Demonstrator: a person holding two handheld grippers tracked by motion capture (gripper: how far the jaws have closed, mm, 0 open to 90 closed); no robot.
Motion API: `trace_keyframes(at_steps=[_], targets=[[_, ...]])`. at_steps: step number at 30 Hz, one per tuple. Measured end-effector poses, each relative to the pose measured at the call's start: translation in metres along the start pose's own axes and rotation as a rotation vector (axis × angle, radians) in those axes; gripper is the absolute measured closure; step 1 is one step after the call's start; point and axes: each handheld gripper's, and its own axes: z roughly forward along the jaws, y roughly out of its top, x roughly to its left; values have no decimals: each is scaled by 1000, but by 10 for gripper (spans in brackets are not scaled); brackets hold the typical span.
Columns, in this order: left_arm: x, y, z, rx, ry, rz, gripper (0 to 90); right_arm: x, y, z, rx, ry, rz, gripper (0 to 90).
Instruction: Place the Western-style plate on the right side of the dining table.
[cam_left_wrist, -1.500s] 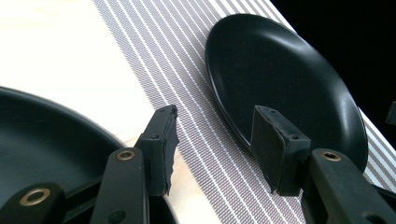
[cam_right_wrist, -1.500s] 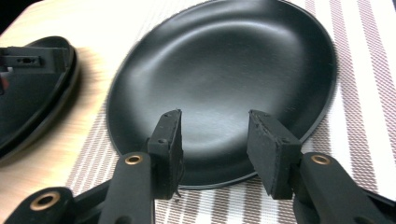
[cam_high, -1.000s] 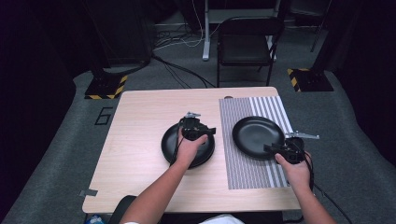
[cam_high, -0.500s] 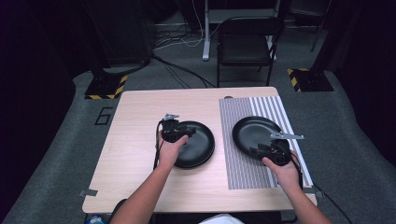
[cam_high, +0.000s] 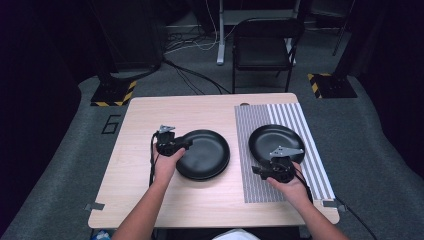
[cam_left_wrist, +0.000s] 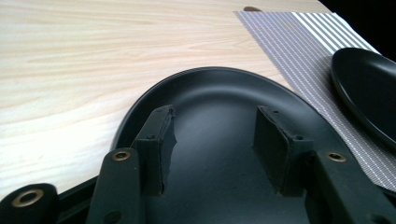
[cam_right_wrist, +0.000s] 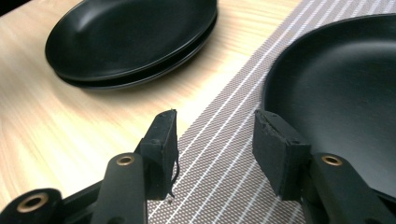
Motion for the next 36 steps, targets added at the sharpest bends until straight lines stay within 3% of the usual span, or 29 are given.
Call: trace_keyframes(at_steps=[6, 11, 14, 17, 20, 24, 30, 33, 36], targets=[[12, -11, -4, 31, 34, 20, 471, 12, -2, 13, 44, 35, -71, 500], [25, -18, -11, 25, 51, 24, 474, 25, -8, 27, 64, 45, -82, 487], [37, -22, -15, 25, 76, 14, 475, 30, -9, 32, 66, 42, -111, 486], [49, -23, -22, 17, 68, -30, 479, 34, -8, 35, 69, 57, -124, 481], [58, -26, -27, 0, 100, -43, 479, 36, -9, 38, 75, 53, -136, 486], [72, -34, -27, 26, 150, -59, 475, 41, -8, 38, 32, 80, -155, 485], [83, -43, -25, 53, 243, -26, 476, 46, -10, 41, 35, 91, -180, 483], [86, -46, -24, 69, 237, -43, 470, 45, -11, 42, 40, 93, -169, 482], [86, -48, -21, 101, 251, -31, 468, 44, -11, 43, 38, 91, -163, 479]])
